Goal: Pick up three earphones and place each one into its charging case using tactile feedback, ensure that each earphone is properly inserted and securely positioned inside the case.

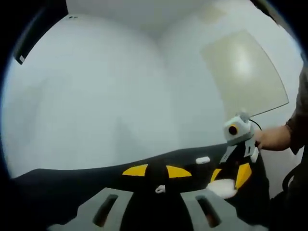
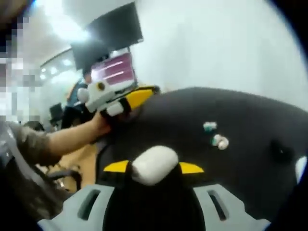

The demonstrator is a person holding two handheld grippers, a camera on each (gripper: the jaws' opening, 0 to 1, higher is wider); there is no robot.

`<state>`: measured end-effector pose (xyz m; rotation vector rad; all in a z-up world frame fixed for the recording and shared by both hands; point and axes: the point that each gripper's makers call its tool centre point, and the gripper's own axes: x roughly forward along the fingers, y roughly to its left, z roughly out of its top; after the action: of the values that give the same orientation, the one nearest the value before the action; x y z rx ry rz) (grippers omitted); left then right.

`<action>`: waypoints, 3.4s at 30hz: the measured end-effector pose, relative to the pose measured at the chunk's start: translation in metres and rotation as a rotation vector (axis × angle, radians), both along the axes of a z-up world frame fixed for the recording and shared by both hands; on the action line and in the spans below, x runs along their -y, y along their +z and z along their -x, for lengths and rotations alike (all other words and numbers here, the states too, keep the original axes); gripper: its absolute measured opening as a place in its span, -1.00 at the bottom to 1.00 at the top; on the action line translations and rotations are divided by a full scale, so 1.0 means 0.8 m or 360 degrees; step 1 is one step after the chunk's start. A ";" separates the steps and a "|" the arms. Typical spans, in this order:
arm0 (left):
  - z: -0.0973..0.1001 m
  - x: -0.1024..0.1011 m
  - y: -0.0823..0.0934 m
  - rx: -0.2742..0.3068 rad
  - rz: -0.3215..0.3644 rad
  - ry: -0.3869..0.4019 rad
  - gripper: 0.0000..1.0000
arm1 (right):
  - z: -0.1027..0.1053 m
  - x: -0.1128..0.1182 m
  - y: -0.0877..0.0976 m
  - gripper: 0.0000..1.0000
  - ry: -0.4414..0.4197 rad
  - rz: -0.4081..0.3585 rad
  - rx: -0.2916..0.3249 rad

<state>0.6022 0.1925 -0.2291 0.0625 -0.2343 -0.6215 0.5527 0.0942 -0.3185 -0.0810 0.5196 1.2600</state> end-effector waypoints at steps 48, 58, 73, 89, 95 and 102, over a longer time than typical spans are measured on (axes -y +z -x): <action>0.061 0.060 -0.020 -0.0257 0.0050 -0.0778 -0.71 | 0.033 -0.019 0.028 -0.42 0.0694 0.0261 0.1294; 0.064 0.094 -0.065 -0.0439 -0.0293 -0.0816 -0.46 | 0.005 -0.026 0.019 -0.42 0.0633 0.0171 0.1270; 0.069 0.092 -0.069 -0.0523 -0.0273 -0.0798 -0.69 | -0.010 -0.023 -0.002 -0.54 0.0483 -0.0152 0.0322; 0.063 0.100 -0.067 -0.0492 -0.0302 -0.0845 -0.41 | -0.010 -0.029 -0.003 -0.58 0.0562 -0.0103 0.0612; 0.055 0.094 -0.074 -0.0694 -0.0427 -0.0849 -0.66 | -0.010 -0.029 -0.001 -0.58 0.0569 -0.0128 0.0615; 0.058 0.098 -0.075 -0.0797 -0.0570 -0.0839 -0.68 | -0.007 -0.030 -0.001 -0.58 0.0592 -0.0132 0.0620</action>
<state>0.5558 0.1145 -0.2889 0.1904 0.3622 -1.1742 0.5585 0.1180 -0.3193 -0.3593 0.1146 1.5795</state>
